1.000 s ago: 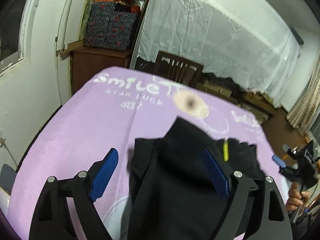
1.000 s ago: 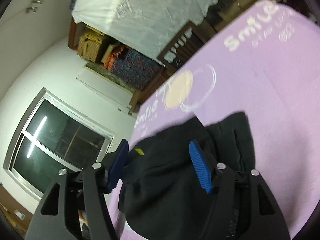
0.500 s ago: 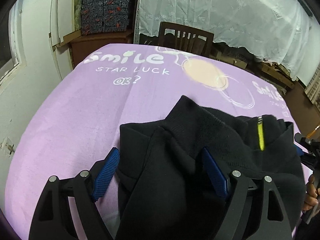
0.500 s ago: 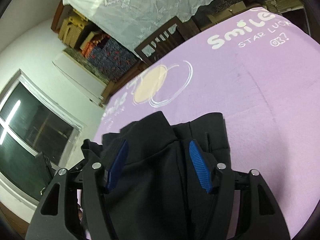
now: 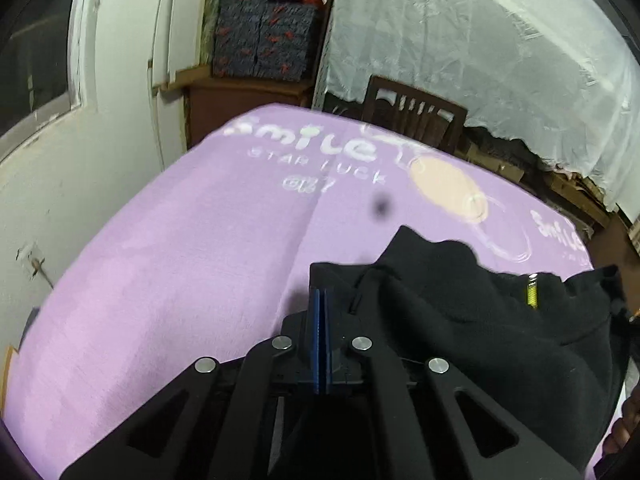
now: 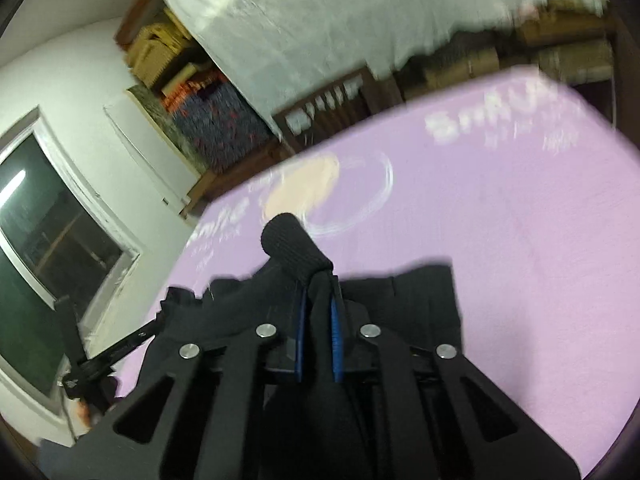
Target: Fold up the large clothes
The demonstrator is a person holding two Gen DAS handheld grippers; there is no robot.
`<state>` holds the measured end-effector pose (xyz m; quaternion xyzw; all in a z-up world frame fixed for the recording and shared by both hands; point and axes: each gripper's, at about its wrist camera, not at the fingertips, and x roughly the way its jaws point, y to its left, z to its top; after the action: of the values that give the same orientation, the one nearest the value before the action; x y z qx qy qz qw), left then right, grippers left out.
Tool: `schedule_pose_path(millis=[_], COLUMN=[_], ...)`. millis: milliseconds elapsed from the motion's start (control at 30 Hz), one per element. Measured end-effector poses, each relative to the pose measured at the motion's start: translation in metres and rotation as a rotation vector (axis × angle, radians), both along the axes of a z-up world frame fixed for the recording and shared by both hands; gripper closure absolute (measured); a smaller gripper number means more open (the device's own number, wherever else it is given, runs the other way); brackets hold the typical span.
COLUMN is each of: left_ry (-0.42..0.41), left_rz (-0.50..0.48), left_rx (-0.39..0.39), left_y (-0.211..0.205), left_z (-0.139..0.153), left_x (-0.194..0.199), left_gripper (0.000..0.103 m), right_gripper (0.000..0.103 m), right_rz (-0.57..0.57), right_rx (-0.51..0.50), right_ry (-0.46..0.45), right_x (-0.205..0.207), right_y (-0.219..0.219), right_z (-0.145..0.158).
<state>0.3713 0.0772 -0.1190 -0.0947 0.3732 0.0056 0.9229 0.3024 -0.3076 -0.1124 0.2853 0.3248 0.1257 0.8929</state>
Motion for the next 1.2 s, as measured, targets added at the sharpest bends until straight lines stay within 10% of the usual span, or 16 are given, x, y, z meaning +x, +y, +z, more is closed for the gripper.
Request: schedule_pose_path(millis=[433,600,667,900,1200], left_ry=[0.066,0.045,-0.002,-0.131,-0.077], left_rz=[-0.042,-0.016,-0.022,-0.180,-0.344], left_rx=[0.165,0.062,0.044,0.006,0.076], left_y=[-0.021,-0.003,-0.004,-0.055,-0.132], left_z=[-0.021,-0.009,0.008,0.050,0.021], left_x=[0.003,-0.011,-0.027,-0.091,-0.099], left_gripper=[0.082,0.083,0.085,0.065,0.055], right_gripper=[0.093,0.087,0.074,0.073,0.074], right_rz=[-0.019,-0.014,-0.057,-0.110,0.126], right_rx=[0.047,0.124,0.152,0.161,0.160], right_ry=[0.201,0.211,0.196,0.046,-0.032], right_x=[0.026,0.024,0.015,-0.033,-0.071], right_y=[-0.006,-0.015,-0.025,-0.040,0.036], right_z=[-0.060,-0.062,-0.055,-0.001,0.032])
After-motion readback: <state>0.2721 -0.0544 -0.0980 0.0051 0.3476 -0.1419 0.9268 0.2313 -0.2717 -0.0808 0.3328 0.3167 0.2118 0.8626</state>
